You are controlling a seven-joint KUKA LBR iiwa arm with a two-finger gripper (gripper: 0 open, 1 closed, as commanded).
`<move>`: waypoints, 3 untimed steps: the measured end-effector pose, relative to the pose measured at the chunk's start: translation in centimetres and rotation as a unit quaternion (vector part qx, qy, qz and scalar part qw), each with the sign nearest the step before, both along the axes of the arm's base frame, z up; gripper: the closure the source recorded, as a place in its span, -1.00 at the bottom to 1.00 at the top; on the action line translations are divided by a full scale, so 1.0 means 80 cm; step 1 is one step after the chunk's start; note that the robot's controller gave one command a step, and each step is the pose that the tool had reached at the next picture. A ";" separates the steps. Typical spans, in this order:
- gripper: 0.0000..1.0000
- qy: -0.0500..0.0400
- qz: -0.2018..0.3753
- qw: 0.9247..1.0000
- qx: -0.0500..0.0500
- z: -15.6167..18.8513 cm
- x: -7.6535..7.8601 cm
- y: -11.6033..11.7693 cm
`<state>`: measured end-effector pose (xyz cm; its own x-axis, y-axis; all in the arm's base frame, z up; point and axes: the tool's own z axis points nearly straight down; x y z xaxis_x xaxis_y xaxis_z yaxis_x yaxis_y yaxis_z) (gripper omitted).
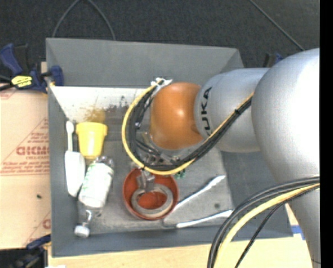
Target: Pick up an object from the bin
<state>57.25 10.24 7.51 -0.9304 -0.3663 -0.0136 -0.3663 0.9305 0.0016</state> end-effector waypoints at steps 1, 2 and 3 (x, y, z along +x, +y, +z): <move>1.00 0.000 -0.001 1.000 0.000 0.000 0.000 0.000; 1.00 -0.005 -0.001 1.000 0.000 0.100 0.009 -0.012; 1.00 0.000 0.007 1.000 0.000 0.164 -0.022 -0.005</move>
Offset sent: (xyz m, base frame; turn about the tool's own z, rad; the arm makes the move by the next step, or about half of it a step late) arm 0.0048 -0.0085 0.0758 -0.0015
